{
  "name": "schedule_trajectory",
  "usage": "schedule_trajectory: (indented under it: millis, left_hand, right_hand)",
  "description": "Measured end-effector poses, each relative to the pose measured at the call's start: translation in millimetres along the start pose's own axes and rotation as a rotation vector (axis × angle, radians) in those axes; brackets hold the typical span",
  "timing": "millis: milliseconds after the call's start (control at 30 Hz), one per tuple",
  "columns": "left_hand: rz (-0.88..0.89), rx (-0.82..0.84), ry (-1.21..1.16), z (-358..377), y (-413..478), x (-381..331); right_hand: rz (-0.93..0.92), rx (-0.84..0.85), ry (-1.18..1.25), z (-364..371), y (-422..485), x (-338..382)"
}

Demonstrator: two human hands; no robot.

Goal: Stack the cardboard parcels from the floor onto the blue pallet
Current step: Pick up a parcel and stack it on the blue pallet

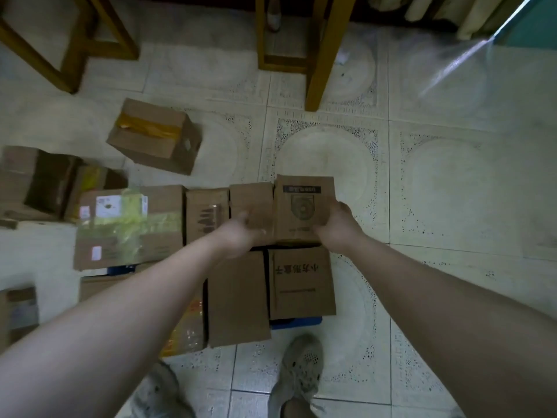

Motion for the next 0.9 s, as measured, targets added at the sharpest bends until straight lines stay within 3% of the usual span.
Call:
schedule_trajectory:
  millis: [333,667,900]
  left_hand:
    - [0.0,-0.216,0.137,-180,-242,-1]
    - [0.038,-0.363,0.082,-364,-494,103]
    - [0.004,-0.516,0.065,-459,-570,152]
  right_hand:
    - [-0.115,-0.025,-0.179,-10,-227,147]
    - [-0.266,-0.066,-0.125,106,-436,308]
    - [-0.43,-0.057,-0.217,142,-506,406]
Point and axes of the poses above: each hand's wrist, its own y-axis towards the middle knuckle, its own z-axis out of the palm, x = y × z, the point moved 7 cm from there along y, towards the middle knuckle, and after that the axes turned 11 degrees about z, right-handed, at the moved point
